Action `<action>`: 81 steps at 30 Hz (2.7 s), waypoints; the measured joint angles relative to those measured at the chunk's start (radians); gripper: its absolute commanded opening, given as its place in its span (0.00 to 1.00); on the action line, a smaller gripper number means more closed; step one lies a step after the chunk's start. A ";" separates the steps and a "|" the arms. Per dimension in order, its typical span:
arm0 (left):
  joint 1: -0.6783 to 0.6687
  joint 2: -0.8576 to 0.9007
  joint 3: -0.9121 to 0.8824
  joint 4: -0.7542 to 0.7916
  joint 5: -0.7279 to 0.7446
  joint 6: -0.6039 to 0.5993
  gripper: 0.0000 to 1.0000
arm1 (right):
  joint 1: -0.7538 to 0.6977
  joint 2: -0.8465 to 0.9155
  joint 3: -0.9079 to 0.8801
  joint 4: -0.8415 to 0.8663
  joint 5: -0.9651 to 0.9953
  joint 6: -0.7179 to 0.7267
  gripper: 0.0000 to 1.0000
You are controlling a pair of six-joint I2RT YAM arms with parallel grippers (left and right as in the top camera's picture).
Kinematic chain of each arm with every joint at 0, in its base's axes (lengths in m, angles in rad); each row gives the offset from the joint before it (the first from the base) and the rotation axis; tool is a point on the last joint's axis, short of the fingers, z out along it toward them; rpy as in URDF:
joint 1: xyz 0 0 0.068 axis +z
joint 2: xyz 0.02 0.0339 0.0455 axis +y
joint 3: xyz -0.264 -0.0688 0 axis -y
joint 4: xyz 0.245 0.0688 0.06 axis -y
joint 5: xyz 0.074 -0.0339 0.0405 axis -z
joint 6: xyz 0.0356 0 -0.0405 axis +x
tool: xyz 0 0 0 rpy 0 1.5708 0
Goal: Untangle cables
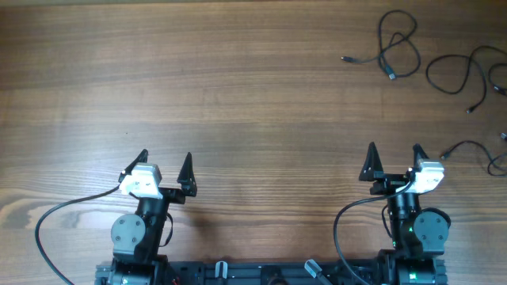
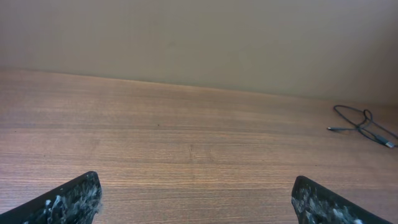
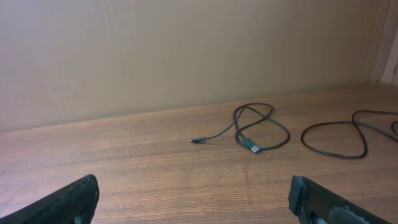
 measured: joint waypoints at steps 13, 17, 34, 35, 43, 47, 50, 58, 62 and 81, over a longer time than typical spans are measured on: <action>0.000 0.000 0.000 0.000 0.000 0.000 1.00 | 0.004 0.008 0.000 0.000 0.000 -0.089 1.00; 0.000 0.000 0.000 0.000 0.000 0.000 1.00 | 0.004 0.008 0.000 0.000 0.000 -0.094 1.00; 0.000 0.000 0.000 0.000 0.000 0.000 1.00 | 0.004 0.008 0.000 0.000 0.000 -0.095 1.00; 0.000 0.000 0.000 0.000 0.000 0.000 1.00 | 0.004 0.008 0.000 0.000 0.000 -0.095 1.00; 0.000 0.000 0.000 0.000 0.000 0.000 1.00 | 0.004 0.008 0.000 0.000 0.000 -0.095 1.00; 0.000 0.000 0.000 0.000 0.000 0.000 1.00 | 0.004 0.008 0.000 0.000 0.000 -0.095 1.00; 0.000 0.000 0.000 0.000 0.000 0.000 1.00 | 0.004 0.008 0.000 0.000 0.000 -0.095 1.00; 0.000 0.000 0.000 0.000 0.000 0.000 1.00 | 0.004 0.008 0.000 0.000 0.000 -0.095 1.00; 0.000 0.000 0.000 0.000 0.000 0.000 1.00 | 0.004 0.008 0.000 0.000 0.000 -0.095 1.00; 0.000 0.000 0.000 0.000 0.000 0.000 1.00 | 0.004 0.008 0.000 0.000 0.000 -0.095 1.00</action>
